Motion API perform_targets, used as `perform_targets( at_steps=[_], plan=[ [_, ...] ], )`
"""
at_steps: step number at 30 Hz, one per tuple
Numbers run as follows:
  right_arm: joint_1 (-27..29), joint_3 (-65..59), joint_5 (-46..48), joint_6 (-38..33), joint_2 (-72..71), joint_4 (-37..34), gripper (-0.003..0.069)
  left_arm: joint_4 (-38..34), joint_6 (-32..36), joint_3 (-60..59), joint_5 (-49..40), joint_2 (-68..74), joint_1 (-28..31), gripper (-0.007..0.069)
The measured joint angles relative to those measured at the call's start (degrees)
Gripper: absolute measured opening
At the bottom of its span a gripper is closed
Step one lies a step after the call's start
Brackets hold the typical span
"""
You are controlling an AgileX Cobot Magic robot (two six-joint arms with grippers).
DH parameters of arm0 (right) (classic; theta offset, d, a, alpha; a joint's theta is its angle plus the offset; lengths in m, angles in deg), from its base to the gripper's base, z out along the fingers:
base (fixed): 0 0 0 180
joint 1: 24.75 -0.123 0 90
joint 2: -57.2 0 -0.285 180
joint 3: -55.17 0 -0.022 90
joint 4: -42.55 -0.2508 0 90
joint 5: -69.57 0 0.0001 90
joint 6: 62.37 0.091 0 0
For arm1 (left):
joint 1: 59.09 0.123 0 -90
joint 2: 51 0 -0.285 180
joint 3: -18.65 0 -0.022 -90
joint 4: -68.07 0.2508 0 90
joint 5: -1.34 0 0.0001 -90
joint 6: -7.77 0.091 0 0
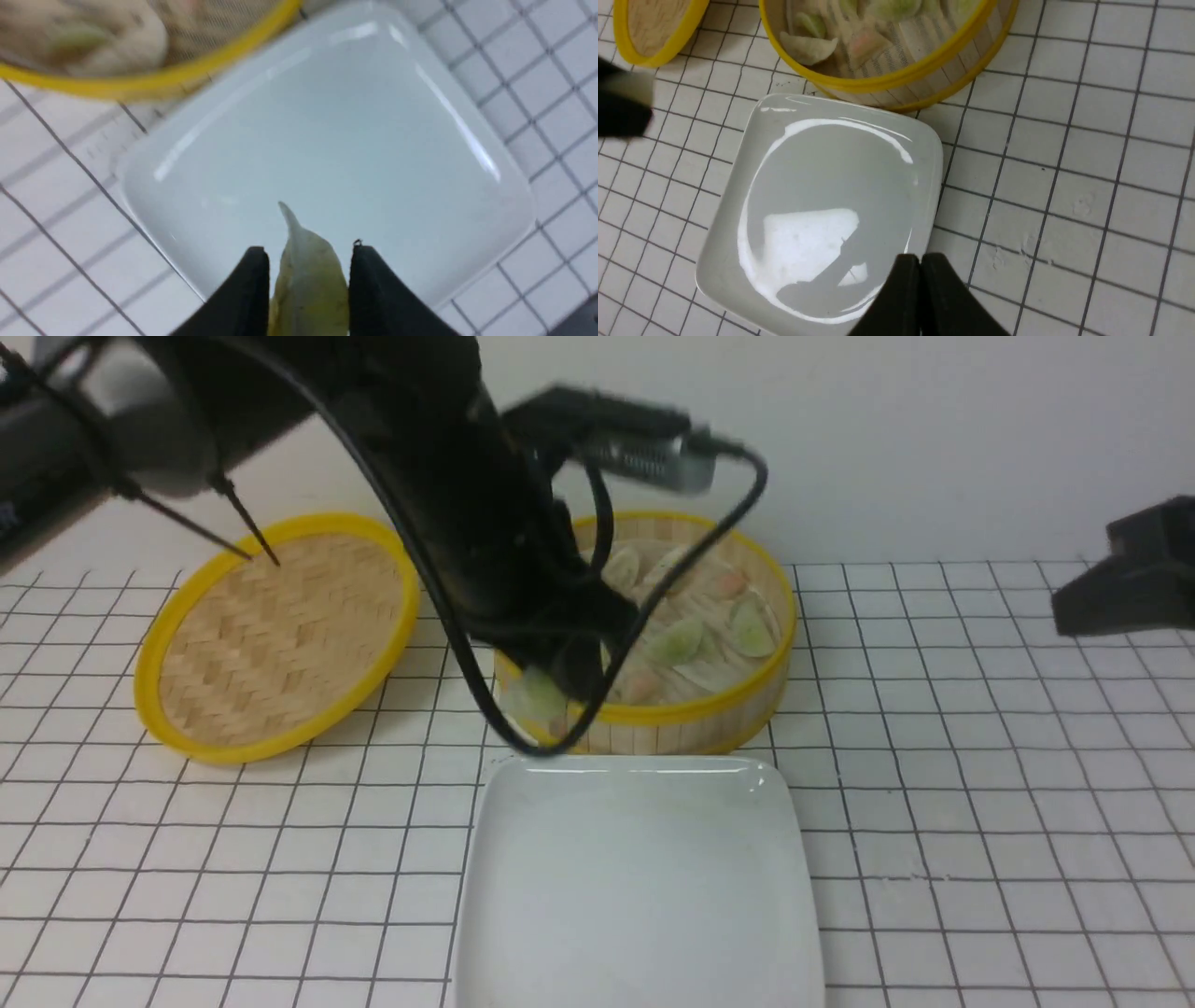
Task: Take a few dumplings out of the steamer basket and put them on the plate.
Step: Use the left arm to put the dumpling into the plate, then use the right arm to grab a dumpling from inside the steamer
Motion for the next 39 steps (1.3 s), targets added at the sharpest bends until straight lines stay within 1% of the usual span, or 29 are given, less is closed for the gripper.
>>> perform_targets(
  at_steps=[2, 4, 6, 7, 8, 10, 11, 12, 14, 15, 17, 18, 19, 21, 23, 24, 26, 27, 29, 32, 38, 39],
  plan=[
    [-3.3, 4.1, -0.1, -0.4, 4.9, 0.7, -0.0010, 0.2, -0.4, -5.5, 0.2, 1.2, -0.8, 0.0196],
    [-6.1, 8.3, -0.2, -0.1, 9.4, 2.7, -0.0010, 0.4, -0.4, -8.0, 0.4, 2.9, -1.3, 0.0198],
    [-8.1, 12.8, -0.2, 0.9, 13.5, 5.4, -0.0008, 0.4, -0.4, -8.8, 0.6, 4.2, -1.5, 0.0228],
    [-9.3, 15.3, -0.2, 1.9, 16.6, 7.1, -0.0006, 0.4, -0.4, -8.8, 1.0, 5.2, -1.7, 0.0283],
    [-10.0, 17.8, -0.2, 2.7, 18.6, 8.9, -0.0003, 0.4, -0.4, -8.8, 1.3, 5.5, -1.7, 0.0314],
    [-11.4, 22.1, -0.2, 3.8, 23.7, 12.1, 0.0012, 0.4, -0.4, -8.8, 1.6, 6.0, -1.8, 0.0418],
    [-12.0, 24.4, -0.3, 4.2, 26.1, 13.6, 0.0024, 0.5, -0.4, -8.8, 1.7, 6.1, -1.8, 0.0485],
    [-12.5, 26.7, -0.4, 4.4, 28.5, 14.7, 0.0039, 0.5, -0.4, -8.8, 2.0, 6.1, -1.8, 0.0536],
    [-13.5, 31.3, -0.8, 4.4, 33.2, 16.2, 0.0081, 0.5, -0.4, -8.4, 2.4, 6.1, -1.8, 0.0608],
    [-14.0, 34.0, -1.6, 4.4, 35.9, 16.7, 0.0113, 0.7, -0.6, -7.8, 2.3, 6.1, -1.8, 0.0624],
    [-14.3, 36.3, -2.4, 4.4, 37.8, 16.9, 0.0136, 1.3, -0.9, -6.8, 2.1, 6.1, -1.8, 0.0624],
    [-14.8, 40.2, -4.3, 4.4, 42.7, 17.3, 0.0202, 2.9, -1.3, -4.6, 1.9, 6.1, -1.8, 0.0573],
    [-14.8, 40.6, -4.5, 4.4, 43.2, 17.3, 0.0209, 3.4, -1.4, -4.1, 1.9, 6.0, -1.8, 0.0563],
    [-15.1, 45.5, -5.9, 4.5, 49.2, 17.9, 0.0280, 6.8, -3.0, -2.0, 1.9, 4.9, -1.8, 0.0410],
    [-15.1, 49.5, -6.0, 4.7, 53.9, 18.6, 0.0337, 10.6, -5.0, -1.2, 1.7, 2.3, -1.8, 0.0191],
    [-15.2, 50.8, -6.0, 5.1, 55.9, 19.1, 0.0352, 12.1, -5.6, -1.0, 1.6, 0.7, -1.8, 0.0112],
    [-15.2, 53.7, -5.9, 6.6, 59.5, 20.9, 0.0377, 14.4, -6.9, -1.0, 1.4, -2.4, -1.8, 0.0037],
    [-15.2, 54.8, -5.8, 7.4, 60.6, 21.8, 0.0382, 15.3, -7.5, -0.9, 1.4, -4.2, -1.8, 0.0017],
    [-15.3, 56.4, -5.5, 9.0, 62.5, 23.7, 0.0386, 16.1, -8.1, -0.9, 1.2, -6.9, -1.8, 0.0002],
    [-15.3, 58.4, -5.1, 10.7, 65.0, 25.5, 0.0390, 16.6, -8.4, -0.9, 0.9, -11.5, -1.8, -0.0006],
    [-15.6, 58.9, -5.1, 11.7, 67.2, 25.0, 0.0388, 16.6, -8.5, -0.9, 0.1, -15.4, -1.8, -0.0006],
    [-15.6, 59.1, -5.2, 11.7, 67.8, 24.7, 0.0377, 16.6, -8.5, -0.9, 0.0, -15.5, -1.8, -0.0006]
  ],
)
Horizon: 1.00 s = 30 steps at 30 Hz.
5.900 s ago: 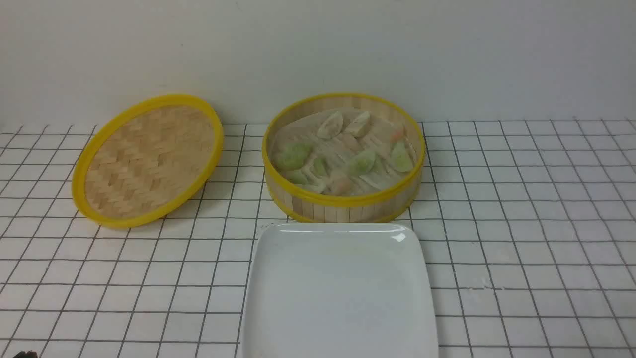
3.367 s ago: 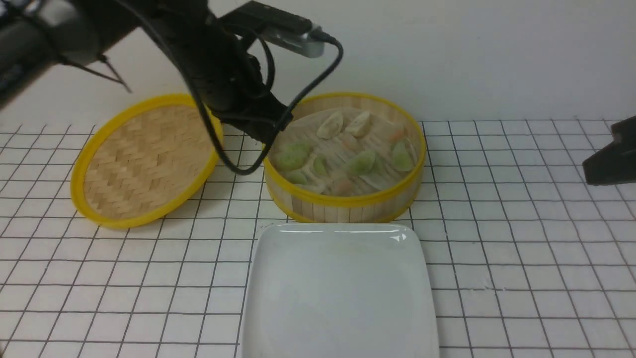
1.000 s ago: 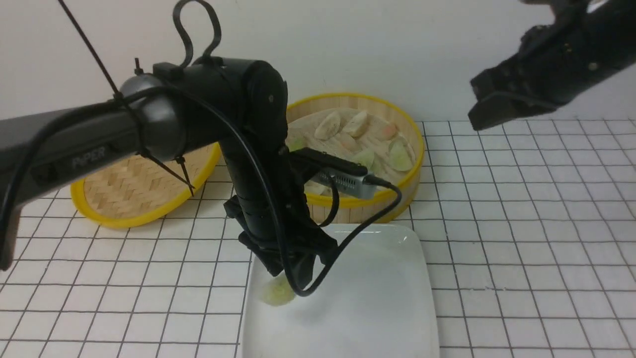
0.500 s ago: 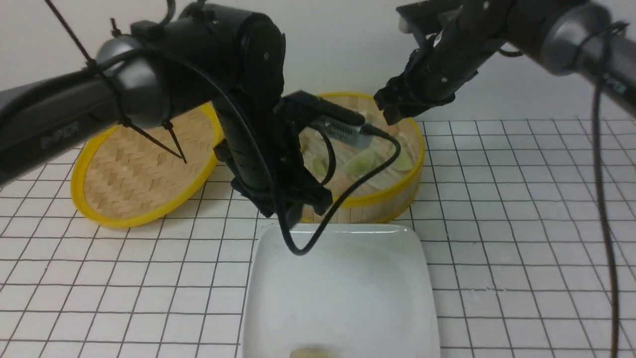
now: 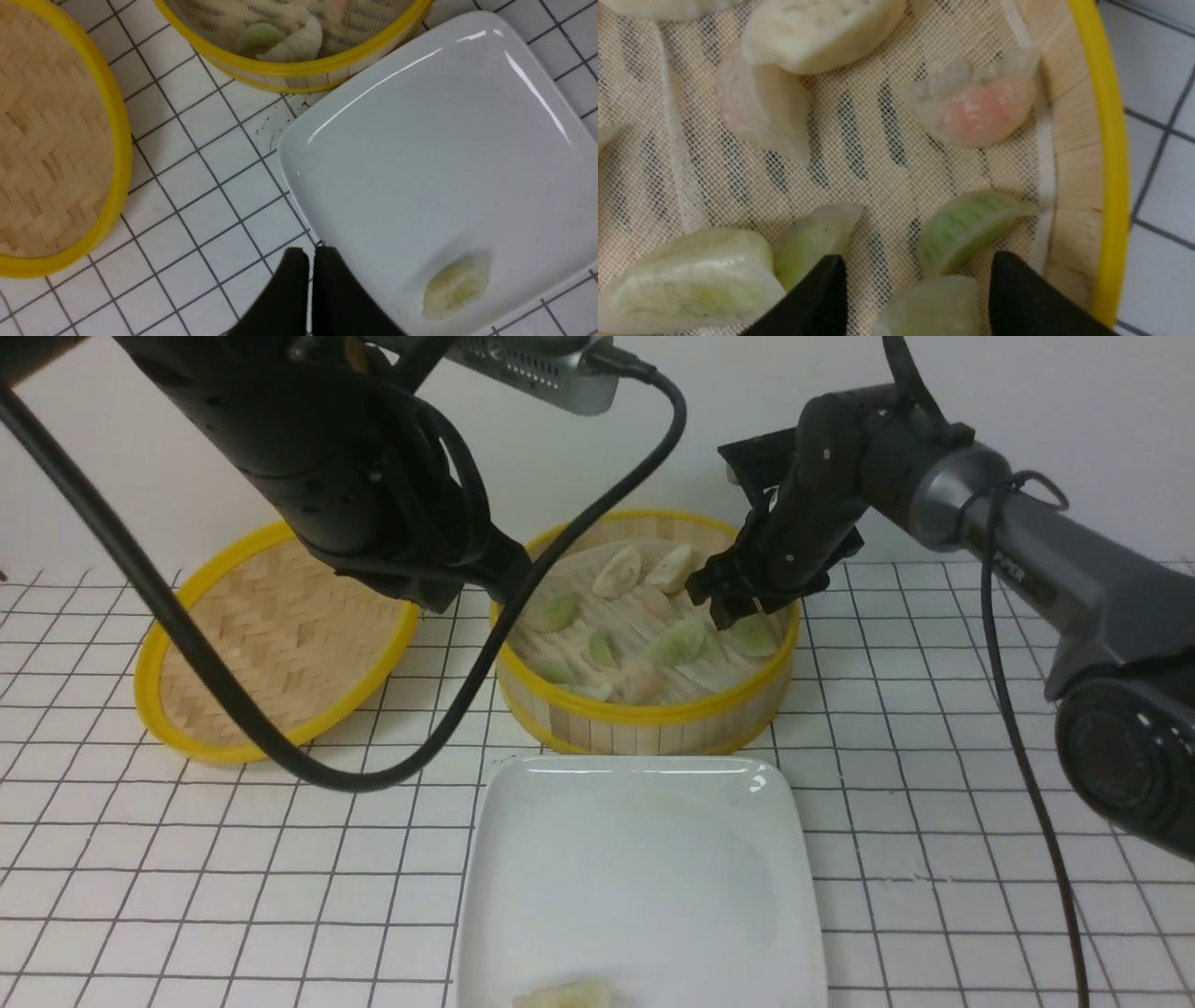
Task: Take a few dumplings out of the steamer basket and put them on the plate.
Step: Use the right arm to grab a dumpling from inside the steamer, then use the right arm to put the dumpling into the plate
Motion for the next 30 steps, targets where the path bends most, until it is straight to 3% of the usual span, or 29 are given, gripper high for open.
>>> perform_targets(
  at_steps=[4, 6, 16, 22, 24, 30],
  plan=[
    [0.0, 0.5, 0.0, 0.2, 1.0, 0.1, 0.0299, -0.1, -0.1, 0.0, 0.0, 0.0, 0.0, -0.0006],
    [0.0, 0.6, 0.2, 0.5, 1.0, 0.5, 0.0221, -0.2, -0.1, 0.0, 0.0, 0.0, 0.0, -0.0006],
    [-0.5, 7.6, 7.7, 1.5, 0.1, 0.5, 0.0213, -0.9, 0.0, 0.0, 0.0, 0.0, 0.0, -0.0006],
    [-0.9, 11.2, 8.2, 2.1, -8.6, -2.6, 0.0213, -1.0, 0.1, 0.0, 0.0, 0.0, 0.0, -0.0006],
    [-1.5, 9.0, 8.2, 2.1, -12.4, -4.5, 0.0213, -1.0, 0.2, 0.0, 0.0, 0.0, 0.0, -0.0006],
    [-9.5, -16.0, 8.2, 0.0, -28.8, -6.9, 0.0213, -1.1, 0.5, -1.9, 0.0, -1.3, 0.0, -0.0006]
  ],
)
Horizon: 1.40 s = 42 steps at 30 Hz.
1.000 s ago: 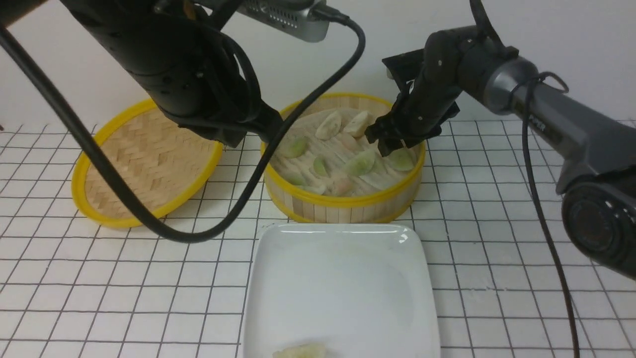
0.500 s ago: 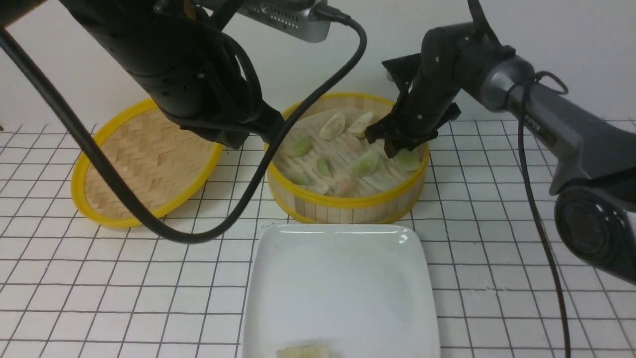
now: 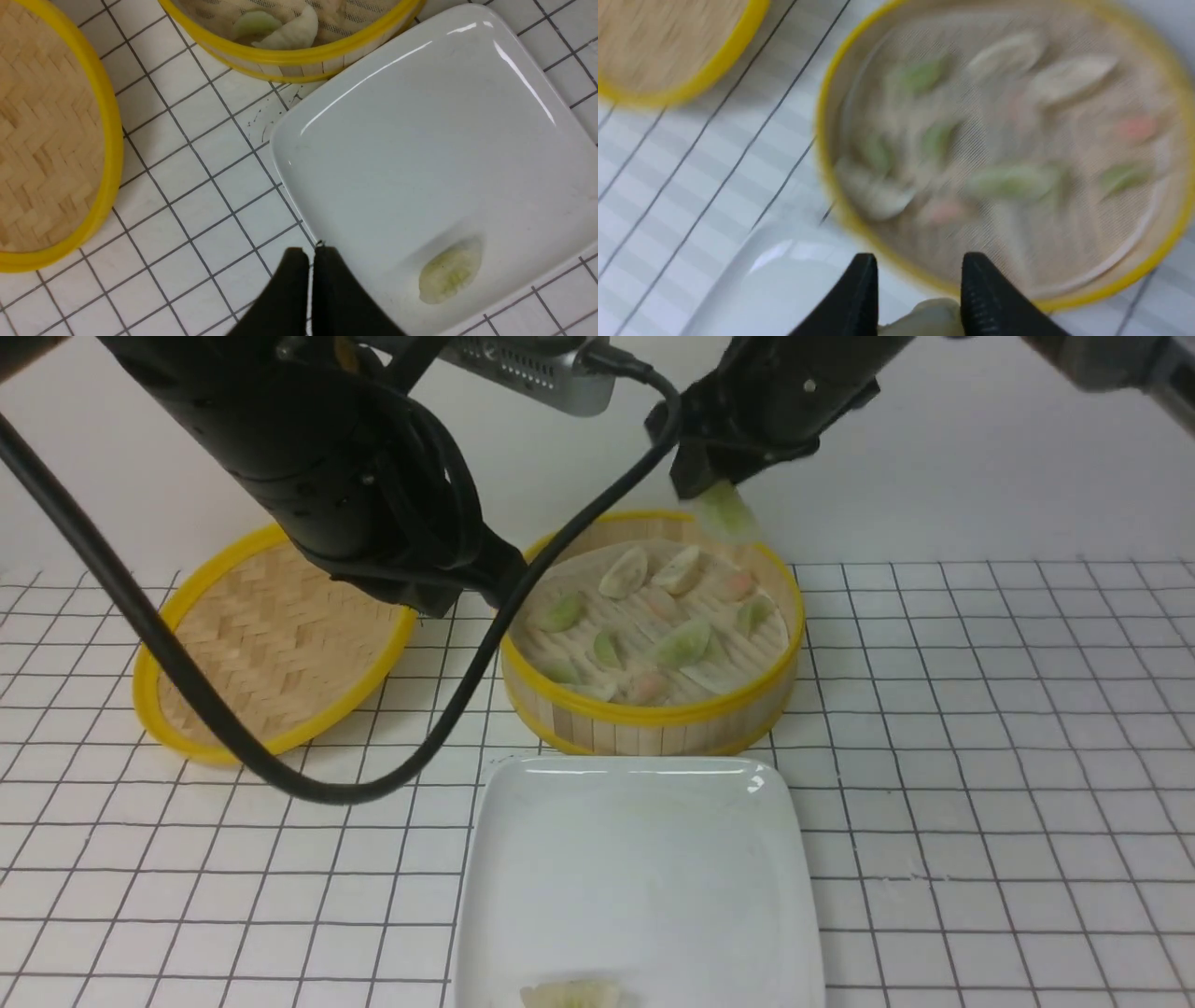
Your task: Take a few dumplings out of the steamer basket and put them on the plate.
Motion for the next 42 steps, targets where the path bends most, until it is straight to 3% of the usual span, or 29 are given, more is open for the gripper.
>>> perform_targets(
  at_steps=[6, 11, 14, 20, 23, 26, 31, 33, 36, 42],
  plan=[
    [-6.8, -18.9, 0.0, 0.1, -2.3, -1.1, 0.0213, -0.3, 0.1, -7.0, 0.0, -2.5, 0.0, -0.0006],
    [-8.2, -24.8, -2.3, 0.2, 1.6, -0.9, 0.0215, -1.5, 0.1, -15.4, 0.1, -5.0, 0.0, -0.0006],
    [-8.2, -24.9, -5.5, 0.2, 3.8, -0.6, 0.0279, -2.7, 0.0, -19.8, 0.1, -6.8, 0.0, -0.0006],
    [-8.2, -23.1, -7.6, 1.5, 4.8, 4.5, 0.0507, -4.6, 0.0, -23.2, 0.2, -8.4, 0.0, -0.0006],
    [-8.2, -20.2, -3.7, 2.5, 4.0, 7.5, 0.0519, -4.8, 0.0, -23.4, 0.2, -8.6, 0.0, -0.0006],
    [-8.2, -17.9, -2.1, 4.8, -1.3, 12.1, 0.0414, -5.0, 0.0, -23.4, 1.7, -8.7, 0.0, -0.0006],
    [-8.2, -19.9, -1.6, 11.0, -16.5, 15.1, 0.0110, -5.1, 0.0, -23.4, 5.1, -8.7, 0.0, -0.0006],
    [-8.2, -23.1, -1.5, 13.2, -24.8, 15.2, 0.0034, -5.2, 0.0, -23.4, 6.5, -8.7, 0.0, -0.0006],
    [-8.2, -32.9, -5.3, 15.1, -39.6, 15.7, -0.0006, -5.6, 0.0, -23.4, 8.7, -8.7, 0.0, -0.0006],
    [-8.2, -63.8, -31.4, 17.9, -71.5, 16.7, -0.0015, -8.4, 0.1, -23.4, 13.2, -8.7, 0.0, -0.0006]
  ],
)
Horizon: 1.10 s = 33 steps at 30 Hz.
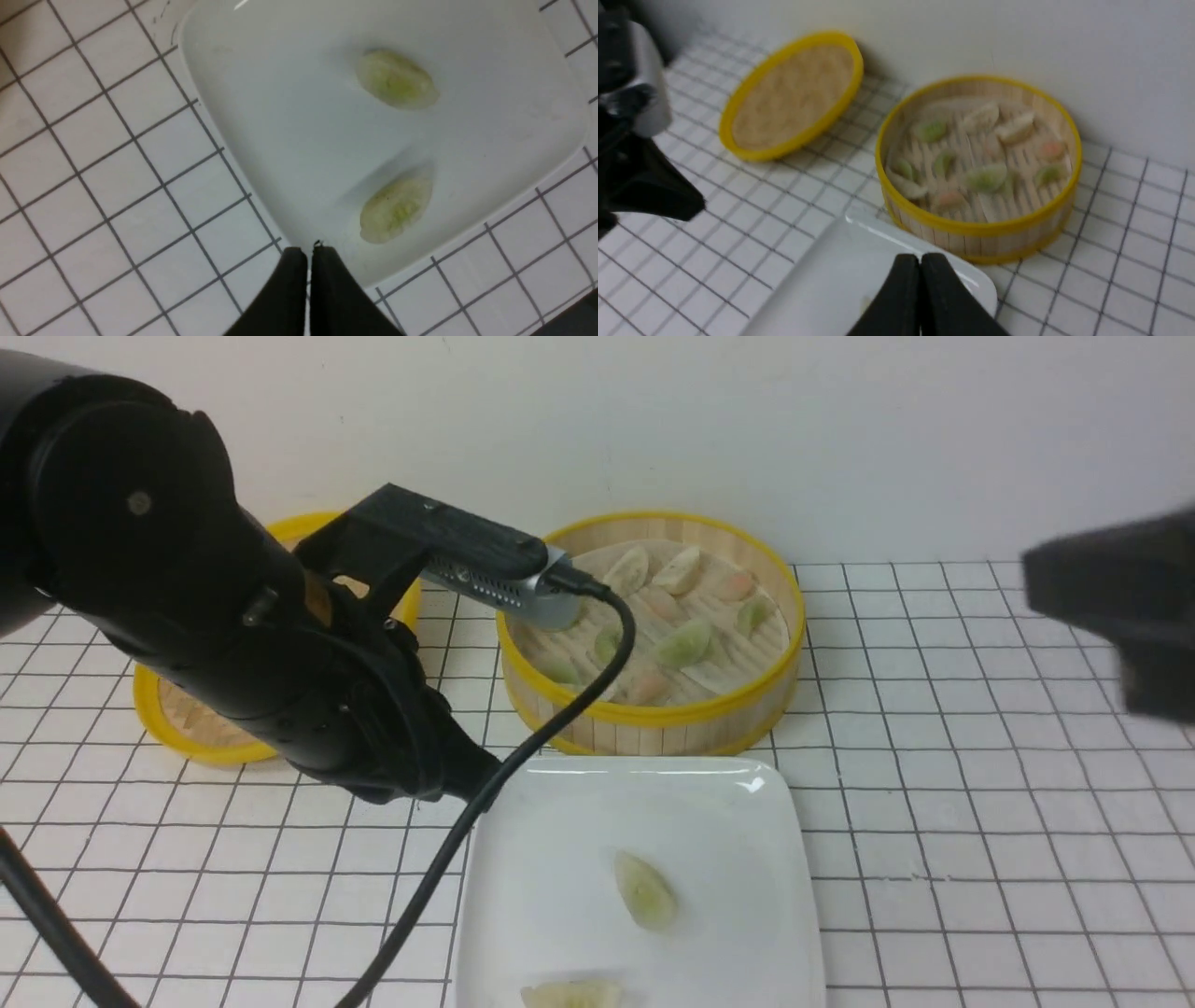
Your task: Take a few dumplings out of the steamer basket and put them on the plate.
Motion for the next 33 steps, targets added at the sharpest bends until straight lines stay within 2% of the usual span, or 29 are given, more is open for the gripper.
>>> perform_targets(
  at_steps=[4, 6, 9, 13, 18, 19, 24, 33],
  plan=[
    [0.0, -15.9, -13.0, 1.1, -14.6, 1.8, -0.0014, -1.2, 0.6, 0.0, 2.4, 0.0, 0.0, -0.0006],
    [0.0, -21.9, -17.6, 4.6, -23.5, 3.1, -0.0014, -1.9, 1.1, 0.0, 3.7, 0.0, 0.0, -0.0006],
    [0.0, -25.9, -19.5, 9.1, -31.5, 6.3, -0.0014, -2.4, 1.5, -0.9, 5.9, -0.4, 0.0, -0.0006],
    [0.0, -28.7, -20.2, 15.8, -40.9, 15.0, -0.0014, -2.8, 1.5, -4.3, 10.0, -3.8, -0.1, -0.0006],
    [0.0, -29.2, -21.0, 22.9, -43.7, 24.3, -0.0014, -3.4, 1.5, -15.2, 22.0, -15.8, -0.1, -0.0006],
    [0.0, -29.2, -20.7, 24.5, -43.7, 25.1, -0.0014, -3.4, 1.5, -18.3, 26.1, -20.5, -0.1, -0.0006],
    [0.0, -29.2, -18.7, 26.2, -43.7, 26.0, -0.0014, -3.3, 1.5, -27.9, 35.1, -34.0, -0.1, -0.0006],
    [0.0, -29.3, -18.3, 26.6, -43.7, 26.2, -0.0014, -3.3, 1.5, -35.1, 36.0, -51.3, -0.1, -0.0006]
  ],
)
